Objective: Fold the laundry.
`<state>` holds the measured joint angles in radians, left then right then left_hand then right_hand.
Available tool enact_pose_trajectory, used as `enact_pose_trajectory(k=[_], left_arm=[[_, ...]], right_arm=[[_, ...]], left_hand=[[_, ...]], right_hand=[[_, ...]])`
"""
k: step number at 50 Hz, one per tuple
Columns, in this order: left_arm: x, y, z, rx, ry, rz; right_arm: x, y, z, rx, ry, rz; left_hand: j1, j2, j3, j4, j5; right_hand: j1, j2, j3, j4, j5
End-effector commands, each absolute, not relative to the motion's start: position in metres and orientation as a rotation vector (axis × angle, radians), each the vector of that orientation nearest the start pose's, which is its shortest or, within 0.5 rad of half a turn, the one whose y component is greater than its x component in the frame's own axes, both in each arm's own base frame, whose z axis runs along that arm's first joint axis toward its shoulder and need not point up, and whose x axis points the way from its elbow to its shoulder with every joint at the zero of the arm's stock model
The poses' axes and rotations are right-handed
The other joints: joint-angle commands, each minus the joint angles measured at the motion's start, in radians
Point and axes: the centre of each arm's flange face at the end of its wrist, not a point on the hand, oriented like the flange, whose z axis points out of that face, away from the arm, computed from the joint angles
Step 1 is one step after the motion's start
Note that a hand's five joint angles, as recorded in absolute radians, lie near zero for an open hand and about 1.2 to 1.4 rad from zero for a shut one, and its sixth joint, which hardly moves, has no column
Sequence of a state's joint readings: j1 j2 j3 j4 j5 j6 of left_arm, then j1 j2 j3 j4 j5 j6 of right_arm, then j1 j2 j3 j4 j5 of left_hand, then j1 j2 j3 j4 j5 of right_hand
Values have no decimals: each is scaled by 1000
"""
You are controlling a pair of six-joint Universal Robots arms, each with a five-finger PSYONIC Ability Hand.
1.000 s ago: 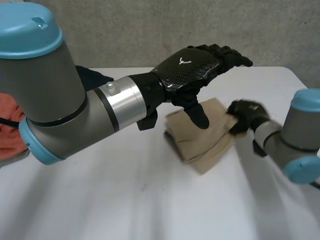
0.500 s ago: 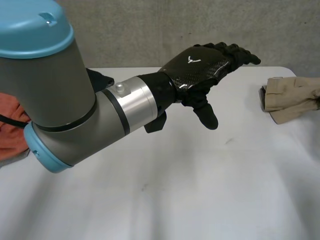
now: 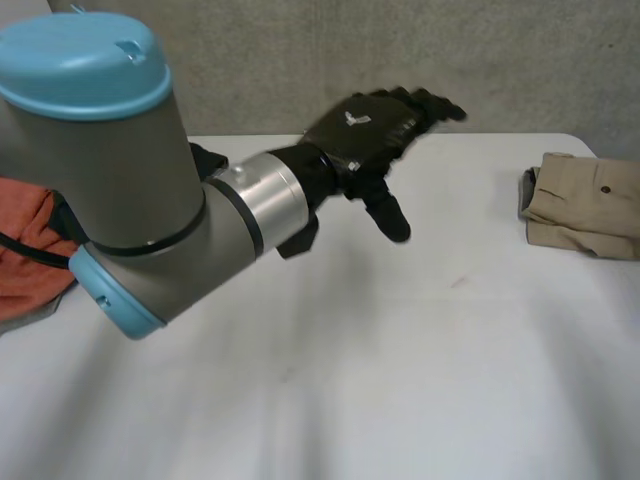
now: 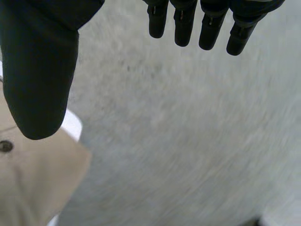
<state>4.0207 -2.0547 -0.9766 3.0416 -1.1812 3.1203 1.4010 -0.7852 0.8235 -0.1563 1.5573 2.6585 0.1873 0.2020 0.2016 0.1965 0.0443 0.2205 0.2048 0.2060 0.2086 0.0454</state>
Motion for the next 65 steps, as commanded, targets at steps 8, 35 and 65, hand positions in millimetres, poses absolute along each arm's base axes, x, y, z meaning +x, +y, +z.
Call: enact_pose_trajectory(k=[8, 35, 65], left_arm=[[-284, -367, 299, -806, -2068, 2338], [-138, -539, 111, -1224, -2166, 2596], [-306, -324, 372, -747, -1423, 2495]], right_arm=[[204, -349, 251, -1321, 1622, -2618], [229, -281, 171, -1446, 1935, -2178], [209, -294, 216, -1265, 2004, -2421]], left_hand=[[-6, -21, -20, -15, -38], [269, 254, 254, 259, 237], [1209, 1194, 1195, 1200, 1177]], right_hand=[[-46, -30, -31, -34, -45], [-46, -30, -31, -34, -45], [-46, -30, -31, -34, -45]])
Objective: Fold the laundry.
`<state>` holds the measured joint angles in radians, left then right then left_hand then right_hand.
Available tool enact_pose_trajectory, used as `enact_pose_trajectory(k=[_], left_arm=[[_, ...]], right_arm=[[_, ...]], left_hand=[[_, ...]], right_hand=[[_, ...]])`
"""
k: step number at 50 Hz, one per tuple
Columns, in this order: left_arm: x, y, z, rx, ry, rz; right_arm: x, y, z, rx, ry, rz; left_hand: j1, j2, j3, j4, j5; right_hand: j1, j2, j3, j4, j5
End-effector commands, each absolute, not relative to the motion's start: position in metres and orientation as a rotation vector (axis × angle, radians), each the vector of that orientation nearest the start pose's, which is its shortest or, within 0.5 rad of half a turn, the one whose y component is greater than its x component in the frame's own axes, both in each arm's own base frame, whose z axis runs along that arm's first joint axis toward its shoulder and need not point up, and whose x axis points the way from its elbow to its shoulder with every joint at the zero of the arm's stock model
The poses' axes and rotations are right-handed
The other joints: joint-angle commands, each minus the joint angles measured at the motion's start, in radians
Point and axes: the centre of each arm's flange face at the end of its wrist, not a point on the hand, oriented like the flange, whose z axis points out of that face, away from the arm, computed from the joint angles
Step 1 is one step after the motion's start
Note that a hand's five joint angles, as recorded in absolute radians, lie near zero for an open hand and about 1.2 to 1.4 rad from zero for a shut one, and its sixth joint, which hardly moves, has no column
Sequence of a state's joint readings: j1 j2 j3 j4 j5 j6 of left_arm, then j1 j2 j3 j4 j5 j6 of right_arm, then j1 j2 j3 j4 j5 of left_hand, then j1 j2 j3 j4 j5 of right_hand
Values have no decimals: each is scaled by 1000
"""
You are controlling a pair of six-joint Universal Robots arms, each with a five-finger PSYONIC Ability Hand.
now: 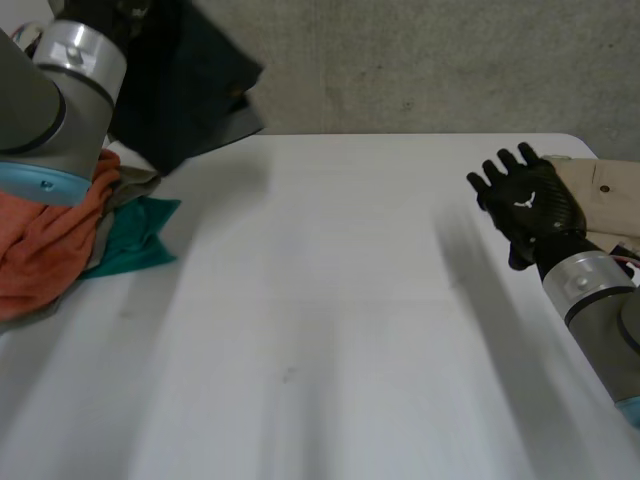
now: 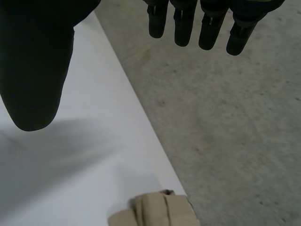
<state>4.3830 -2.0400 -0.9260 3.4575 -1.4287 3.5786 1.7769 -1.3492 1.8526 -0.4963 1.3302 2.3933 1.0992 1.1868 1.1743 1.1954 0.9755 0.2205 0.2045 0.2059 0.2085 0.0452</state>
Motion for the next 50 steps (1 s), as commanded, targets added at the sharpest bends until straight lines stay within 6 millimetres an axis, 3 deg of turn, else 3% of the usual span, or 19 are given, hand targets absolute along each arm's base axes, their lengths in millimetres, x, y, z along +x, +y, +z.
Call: enact_pose_trajectory(k=[1, 5, 6, 9, 10, 12, 13, 14, 18, 24, 25, 28, 29, 33, 36, 37, 44, 46, 50], left_arm=[[-311, -320, 365, 860, 1626, -2774], [-350, -296, 318, 1057, 1850, -2670], [-365, -286, 296, 1135, 1942, -2604], [-382, -278, 263, 1222, 2046, -2508], [-391, -277, 240, 1261, 2110, -2444], [-399, -275, 217, 1306, 2161, -2384], [-403, -274, 206, 1328, 2184, -2355], [-410, -272, 190, 1364, 2213, -2318], [-420, -266, 166, 1412, 2256, -2250], [-413, -271, 175, 1289, 2256, -2236], [-407, -273, 195, 1218, 2233, -2269], [-388, -277, 225, 1083, 2209, -2309], [-375, -277, 238, 1016, 2213, -2318], [-346, -277, 261, 900, 2230, -2335], [-325, -283, 267, 832, 2239, -2321], [-313, -289, 266, 813, 2255, -2296], [-283, -310, 239, 940, 2377, -2205], [-273, -321, 223, 994, 2443, -2173], [-274, -332, 183, 1099, 2580, -2077]], right_arm=[[207, -294, 217, -1251, 2016, -2425], [199, -299, 223, -1174, 2064, -2443], [197, -300, 223, -1144, 2085, -2436], [195, -302, 225, -1106, 2107, -2425], [193, -303, 225, -1090, 2122, -2414], [192, -303, 226, -1080, 2138, -2399], [192, -303, 225, -1076, 2147, -2388], [192, -302, 225, -1074, 2165, -2364], [189, -301, 223, -1039, 2221, -2299], [187, -295, 221, -932, 2304, -2153], [187, -291, 222, -881, 2335, -2101], [185, -284, 230, -772, 2378, -2028], [186, -274, 236, -703, 2397, -1958], [203, -243, 239, -633, 2420, -1700], [219, -219, 239, -665, 2390, -1547], [228, -203, 237, -699, 2372, -1457], [260, -160, 224, -872, 2268, -1298], [270, -157, 212, -904, 2258, -1279], [284, -165, 185, -928, 2269, -1308]], left_hand=[[297, 209, 222, 201, 246], [297, 209, 222, 201, 246], [297, 209, 222, 201, 246], [297, 209, 222, 201, 246], [297, 209, 222, 201, 246], [297, 209, 222, 201, 246], [170, 82, 94, 73, 119], [-227, -315, -302, -323, -278], [-778, -866, -854, -875, -829], [-865, -953, -940, -961, -916], [-865, -953, -940, -961, -916], [-868, -956, -943, -964, -919], [-871, -959, -946, -967, -922], [-859, -947, -934, -956, -910], [-853, -941, -929, -950, -904], [-842, -929, -917, -938, -893], [-739, -827, -814, -835, -790], [-680, -768, -755, -777, -731], [-660, -747, -735, -756, -710]], right_hand=[[-46, -30, -31, -34, -45], [-46, -30, -31, -34, -45], [-46, -30, -31, -34, -45], [-46, -30, -31, -34, -45], [-46, -30, -31, -34, -45], [-46, -30, -31, -34, -45], [-46, -30, -31, -34, -45], [-46, -30, -31, -34, -45], [-46, -30, -31, -34, -45], [-46, -30, -31, -34, -45], [-46, -30, -31, -34, -45], [-46, -30, -31, -34, -45], [-46, -30, -31, -34, -45], [-46, -30, -31, -34, -45], [-46, -30, -31, -34, -45], [-46, -30, -31, -34, -45], [-46, -30, -31, -34, -45], [-46, -30, -31, -34, -45], [-7, 9, 8, 5, -6]])
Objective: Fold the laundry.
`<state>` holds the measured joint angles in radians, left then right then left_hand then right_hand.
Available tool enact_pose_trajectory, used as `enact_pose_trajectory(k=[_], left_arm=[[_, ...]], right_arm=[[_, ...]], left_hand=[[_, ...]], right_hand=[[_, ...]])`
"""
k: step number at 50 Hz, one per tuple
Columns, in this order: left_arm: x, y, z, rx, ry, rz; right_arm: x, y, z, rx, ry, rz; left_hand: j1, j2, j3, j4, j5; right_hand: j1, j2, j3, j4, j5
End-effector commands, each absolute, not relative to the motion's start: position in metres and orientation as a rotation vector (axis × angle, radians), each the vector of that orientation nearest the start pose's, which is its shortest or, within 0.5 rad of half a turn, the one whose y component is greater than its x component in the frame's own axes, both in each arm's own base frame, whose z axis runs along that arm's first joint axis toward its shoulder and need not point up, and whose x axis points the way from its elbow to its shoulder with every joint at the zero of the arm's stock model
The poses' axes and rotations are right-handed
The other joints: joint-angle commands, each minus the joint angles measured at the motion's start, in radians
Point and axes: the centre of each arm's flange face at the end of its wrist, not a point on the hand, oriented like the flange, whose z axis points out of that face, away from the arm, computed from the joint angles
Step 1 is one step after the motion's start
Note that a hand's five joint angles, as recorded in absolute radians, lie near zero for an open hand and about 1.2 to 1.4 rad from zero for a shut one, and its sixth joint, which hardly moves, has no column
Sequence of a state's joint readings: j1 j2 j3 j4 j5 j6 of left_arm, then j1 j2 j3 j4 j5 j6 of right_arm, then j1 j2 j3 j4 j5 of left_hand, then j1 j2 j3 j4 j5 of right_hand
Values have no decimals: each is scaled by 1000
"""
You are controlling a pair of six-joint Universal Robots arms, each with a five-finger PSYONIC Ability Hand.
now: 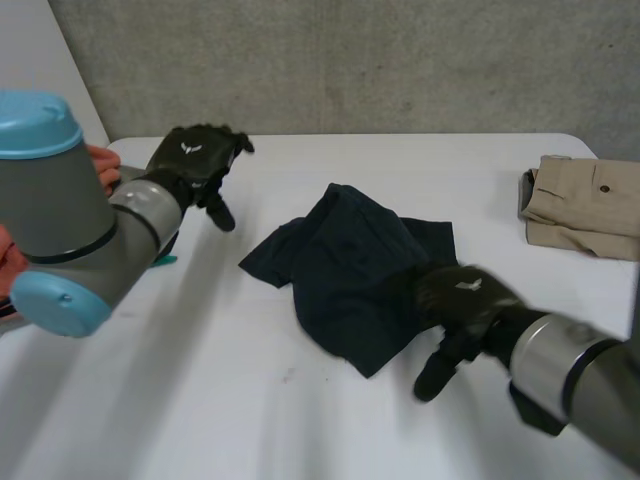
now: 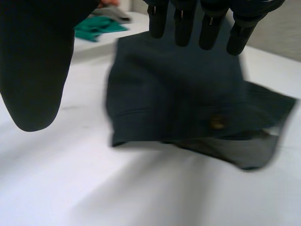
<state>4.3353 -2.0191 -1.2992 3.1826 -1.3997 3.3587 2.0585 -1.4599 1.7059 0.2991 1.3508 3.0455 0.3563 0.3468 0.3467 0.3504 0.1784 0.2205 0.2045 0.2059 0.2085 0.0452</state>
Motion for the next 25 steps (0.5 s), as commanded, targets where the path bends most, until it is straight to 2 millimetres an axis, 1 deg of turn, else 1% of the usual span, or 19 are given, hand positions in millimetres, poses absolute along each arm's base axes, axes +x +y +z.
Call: enact_pose_trajectory(k=[1, 3, 5, 6, 7, 9, 10, 11, 13, 14, 17, 18, 19, 21, 22, 23, 25], left_arm=[[-276, -333, 176, 1120, 2599, -2064], [-282, -337, 163, 1167, 2629, -2044], [-287, -340, 157, 1183, 2634, -2042], [-289, -342, 155, 1190, 2634, -2043], [-296, -344, 149, 1211, 2639, -2046], [-305, -345, 144, 1239, 2633, -2055], [-310, -345, 143, 1254, 2627, -2062], [-321, -343, 140, 1295, 2615, -2077], [-329, -341, 137, 1323, 2611, -2085], [-337, -339, 130, 1349, 2612, -2081], [-347, -336, 124, 1378, 2608, -2085], [-353, -334, 122, 1396, 2603, -2089], [-355, -333, 120, 1402, 2604, -2089], [-359, -333, 118, 1408, 2598, -2090], [-360, -333, 118, 1394, 2588, -2095], [-360, -334, 118, 1385, 2582, -2095], [-359, -338, 122, 1351, 2567, -2108]], right_arm=[[286, -167, 181, -925, 2275, -1324], [292, -173, 171, -933, 2285, -1392], [298, -175, 166, -935, 2280, -1449], [304, -178, 160, -945, 2274, -1494], [307, -179, 156, -952, 2277, -1510], [312, -182, 149, -963, 2281, -1547], [317, -185, 143, -979, 2284, -1581], [318, -186, 141, -989, 2283, -1599], [323, -187, 136, -1009, 2280, -1622], [326, -188, 133, -1025, 2279, -1641], [329, -192, 126, -1040, 2277, -1649], [331, -193, 119, -1049, 2285, -1638], [332, -194, 117, -1050, 2286, -1636], [333, -195, 111, -1056, 2294, -1627], [335, -196, 108, -1058, 2298, -1625], [335, -198, 109, -1053, 2296, -1631], [336, -200, 111, -1043, 2290, -1647]], left_hand=[[80, 90, 90, 86, 84], [72, 81, 81, 77, 75], [57, 66, 67, 63, 60], [51, 60, 61, 57, 54], [42, 52, 52, 48, 46], [28, 37, 37, 33, 31], [19, 28, 28, 25, 22], [4, 14, 14, 10, 8], [1, 11, 11, 7, 4], [-2, 8, 8, 4, 2], [7, 16, 17, 13, 10], [39, 48, 49, 45, 42], [65, 75, 75, 71, 69], [191, 201, 201, 197, 194], [407, 416, 417, 413, 410], [572, 581, 582, 578, 575], [947, 957, 957, 953, 951]], right_hand=[[2, 18, 17, 14, 3], [29, 45, 43, 41, 29], [38, 54, 52, 50, 38], [55, 71, 70, 67, 56], [67, 83, 82, 79, 68], [73, 89, 88, 85, 74], [76, 92, 90, 88, 77], [76, 92, 90, 88, 77], [76, 92, 90, 88, 77], [76, 92, 90, 88, 77], [85, 101, 99, 97, 85], [134, 150, 149, 146, 135], [172, 188, 187, 184, 173], [231, 247, 246, 243, 232], [391, 407, 406, 403, 392], [585, 601, 599, 597, 585], [1069, 1085, 1083, 1081, 1069]])
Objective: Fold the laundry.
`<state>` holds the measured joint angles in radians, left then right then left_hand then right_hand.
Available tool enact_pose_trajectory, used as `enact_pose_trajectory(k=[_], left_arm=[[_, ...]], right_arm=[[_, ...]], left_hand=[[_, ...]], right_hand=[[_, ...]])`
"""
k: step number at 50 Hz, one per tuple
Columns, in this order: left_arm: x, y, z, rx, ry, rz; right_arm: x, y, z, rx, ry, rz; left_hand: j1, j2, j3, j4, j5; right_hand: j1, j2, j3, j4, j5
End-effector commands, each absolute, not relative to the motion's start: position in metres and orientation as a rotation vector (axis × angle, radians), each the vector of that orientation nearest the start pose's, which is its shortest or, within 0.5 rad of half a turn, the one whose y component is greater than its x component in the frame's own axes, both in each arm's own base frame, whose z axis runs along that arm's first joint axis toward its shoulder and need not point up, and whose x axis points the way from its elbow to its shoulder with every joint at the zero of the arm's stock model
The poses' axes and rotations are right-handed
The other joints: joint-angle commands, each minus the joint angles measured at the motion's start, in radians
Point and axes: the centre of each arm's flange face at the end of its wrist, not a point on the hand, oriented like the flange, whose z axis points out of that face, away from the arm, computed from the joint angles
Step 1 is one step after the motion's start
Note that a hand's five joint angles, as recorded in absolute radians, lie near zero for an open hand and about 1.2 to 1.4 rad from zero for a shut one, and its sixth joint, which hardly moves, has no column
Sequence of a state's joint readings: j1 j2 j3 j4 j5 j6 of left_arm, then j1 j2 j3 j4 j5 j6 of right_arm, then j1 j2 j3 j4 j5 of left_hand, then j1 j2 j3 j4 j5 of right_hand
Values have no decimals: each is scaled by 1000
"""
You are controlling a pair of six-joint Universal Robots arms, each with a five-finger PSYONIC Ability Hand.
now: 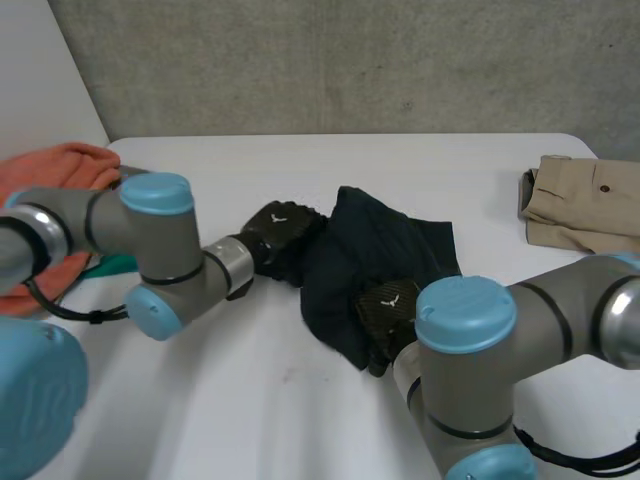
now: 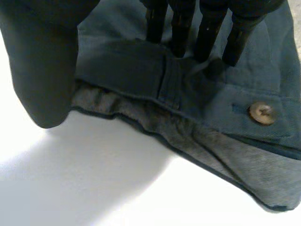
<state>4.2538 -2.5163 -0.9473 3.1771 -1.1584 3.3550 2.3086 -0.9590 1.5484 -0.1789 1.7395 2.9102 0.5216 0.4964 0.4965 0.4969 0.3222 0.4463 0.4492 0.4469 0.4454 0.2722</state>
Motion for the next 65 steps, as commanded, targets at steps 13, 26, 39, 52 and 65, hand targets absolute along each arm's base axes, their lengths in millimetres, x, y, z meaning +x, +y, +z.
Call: enact_pose_trajectory(k=[13, 26, 39, 52, 65], left_arm=[[-329, -316, 299, 1058, 2150, -2501], [-307, -268, 347, 1122, 2222, -2431], [-348, -332, 263, 1259, 2125, -2328], [-373, -359, 253, 1170, 1841, -2624], [-360, -360, 223, 989, 1987, -2445]], right_arm=[[263, -268, 292, -697, 2064, -2283], [231, -290, 349, -844, 2157, -2217], [255, -355, 276, -889, 2247, -2052], [262, -388, 241, -746, 2205, -2156], [252, -371, 248, -756, 2280, -2099]], left_hand=[[875, 900, 900, 899, 900], [875, 900, 900, 899, 900], [875, 900, 900, 899, 900], [-241, -216, -216, -216, -216], [-317, -292, -292, -292, -292]], right_hand=[[950, 947, 949, 951, 950], [950, 947, 949, 951, 950], [950, 947, 949, 951, 950], [256, 254, 256, 257, 256], [-272, -275, -272, -271, -272]])
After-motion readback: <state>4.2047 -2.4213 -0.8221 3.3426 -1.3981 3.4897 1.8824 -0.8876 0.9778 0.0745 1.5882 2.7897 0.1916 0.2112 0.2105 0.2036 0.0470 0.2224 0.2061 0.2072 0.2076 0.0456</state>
